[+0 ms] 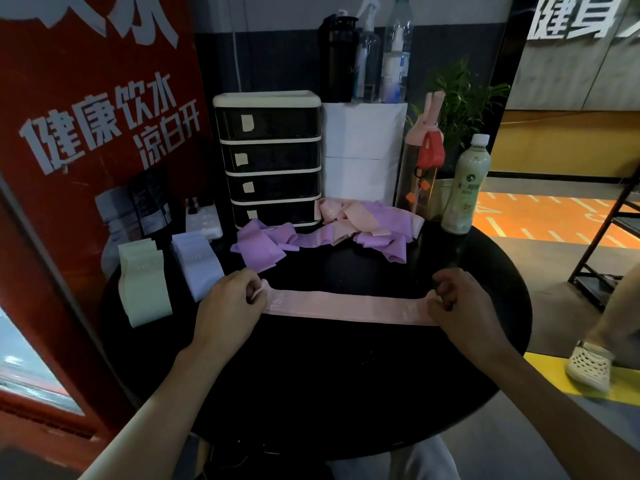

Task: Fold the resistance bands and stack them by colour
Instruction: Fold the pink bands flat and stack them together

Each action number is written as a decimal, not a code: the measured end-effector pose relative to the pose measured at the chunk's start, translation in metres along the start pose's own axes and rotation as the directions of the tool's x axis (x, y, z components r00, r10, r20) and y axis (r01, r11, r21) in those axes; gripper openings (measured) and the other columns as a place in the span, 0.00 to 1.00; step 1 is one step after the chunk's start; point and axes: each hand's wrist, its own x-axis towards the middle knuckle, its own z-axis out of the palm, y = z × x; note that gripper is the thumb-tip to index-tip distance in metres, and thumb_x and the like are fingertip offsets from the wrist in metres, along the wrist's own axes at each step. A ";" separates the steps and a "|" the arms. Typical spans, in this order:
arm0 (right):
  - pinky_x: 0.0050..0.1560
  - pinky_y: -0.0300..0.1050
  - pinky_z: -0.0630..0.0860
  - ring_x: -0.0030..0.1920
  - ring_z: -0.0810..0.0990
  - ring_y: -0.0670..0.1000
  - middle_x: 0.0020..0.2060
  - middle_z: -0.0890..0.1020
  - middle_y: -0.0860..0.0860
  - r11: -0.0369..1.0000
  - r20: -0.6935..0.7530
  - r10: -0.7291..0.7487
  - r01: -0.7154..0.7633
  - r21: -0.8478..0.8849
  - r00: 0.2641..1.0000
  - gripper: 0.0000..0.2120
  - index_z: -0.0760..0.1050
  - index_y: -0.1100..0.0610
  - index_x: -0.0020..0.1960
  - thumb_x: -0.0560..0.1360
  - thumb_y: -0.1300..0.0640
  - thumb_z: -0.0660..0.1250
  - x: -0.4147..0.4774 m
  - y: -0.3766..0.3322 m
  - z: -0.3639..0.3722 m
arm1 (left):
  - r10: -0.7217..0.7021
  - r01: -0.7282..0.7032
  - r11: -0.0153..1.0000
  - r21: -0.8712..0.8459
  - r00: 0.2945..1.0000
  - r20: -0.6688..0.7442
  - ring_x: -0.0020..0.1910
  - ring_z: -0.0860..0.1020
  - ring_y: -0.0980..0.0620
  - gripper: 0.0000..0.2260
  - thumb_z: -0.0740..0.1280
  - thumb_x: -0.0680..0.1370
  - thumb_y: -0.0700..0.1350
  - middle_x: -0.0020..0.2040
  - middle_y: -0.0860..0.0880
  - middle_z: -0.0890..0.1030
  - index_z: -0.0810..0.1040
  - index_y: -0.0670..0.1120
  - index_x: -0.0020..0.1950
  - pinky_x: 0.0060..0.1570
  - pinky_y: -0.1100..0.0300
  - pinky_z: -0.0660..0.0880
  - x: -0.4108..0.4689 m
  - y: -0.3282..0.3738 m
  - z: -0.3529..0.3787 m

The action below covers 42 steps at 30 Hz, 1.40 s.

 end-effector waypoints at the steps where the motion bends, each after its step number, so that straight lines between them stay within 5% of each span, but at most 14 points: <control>1: 0.39 0.32 0.69 0.41 0.75 0.46 0.46 0.74 0.51 0.999 0.031 0.009 -0.008 -0.045 0.999 0.11 0.76 0.56 0.56 0.75 0.65 0.68 0.000 0.001 0.000 | 0.000 0.000 1.000 0.001 1.000 0.004 0.38 0.74 0.52 0.07 0.70 0.76 0.43 0.37 0.52 0.76 0.73 0.47 0.40 0.36 0.49 0.75 0.000 -0.001 0.000; 8: 0.40 0.31 0.66 0.43 0.73 0.43 0.48 0.73 0.49 0.991 0.099 0.049 -0.036 -0.126 0.994 0.06 0.78 0.52 0.46 0.74 0.63 0.70 0.003 0.005 -0.001 | 0.011 -0.012 0.999 0.038 0.999 0.035 0.42 0.73 0.51 0.05 0.70 0.75 0.41 0.43 0.52 0.72 0.75 0.47 0.42 0.40 0.51 0.75 0.002 -0.003 0.003; 13: 0.40 0.30 0.66 0.43 0.73 0.43 0.48 0.73 0.49 0.991 0.098 0.046 -0.034 -0.128 0.994 0.06 0.78 0.52 0.46 0.74 0.62 0.70 0.004 0.005 -0.001 | 0.223 -0.208 0.959 0.192 0.973 -0.060 0.47 0.75 0.47 0.03 0.68 0.74 0.47 0.45 0.52 0.76 0.79 0.49 0.43 0.47 0.51 0.67 0.000 0.025 0.010; 19: 0.41 0.31 0.68 0.43 0.74 0.44 0.48 0.74 0.49 0.993 0.080 0.021 -0.012 -0.116 0.997 0.05 0.79 0.54 0.47 0.74 0.62 0.71 0.007 0.003 -0.005 | 0.281 -0.287 0.958 -0.012 0.925 0.255 0.57 0.73 0.54 0.11 0.66 0.77 0.55 0.56 0.57 0.76 0.80 0.53 0.57 0.61 0.54 0.65 0.007 0.072 0.043; 30: 0.48 0.46 0.74 0.42 0.78 0.48 0.38 0.78 0.43 0.986 0.142 -0.091 0.109 -0.124 0.986 0.06 0.79 0.53 0.48 0.72 0.57 0.72 0.118 -0.017 0.043 | 0.258 -0.252 0.966 -0.057 0.924 0.282 0.53 0.69 0.59 0.08 0.64 0.78 0.59 0.50 0.60 0.73 0.77 0.57 0.50 0.56 0.59 0.61 0.003 0.062 0.058; 35: 0.59 0.54 0.72 0.51 0.78 0.52 0.47 0.80 0.47 0.967 0.186 -0.016 0.062 -0.246 0.983 0.12 0.80 0.53 0.53 0.72 0.49 0.70 0.159 -0.006 0.073 | 0.281 -0.275 0.960 -0.061 0.923 0.261 0.53 0.69 0.60 0.08 0.63 0.78 0.60 0.50 0.60 0.73 0.76 0.58 0.50 0.55 0.59 0.62 0.003 0.059 0.060; 42: 0.54 0.55 0.76 0.48 0.79 0.53 0.50 0.81 0.49 0.973 0.170 0.017 0.023 -0.231 0.985 0.11 0.81 0.51 0.55 0.73 0.52 0.71 0.179 0.005 0.087 | 0.286 -0.277 0.958 -0.071 0.925 0.252 0.53 0.69 0.60 0.08 0.62 0.78 0.60 0.49 0.60 0.73 0.76 0.58 0.49 0.54 0.60 0.62 0.004 0.058 0.062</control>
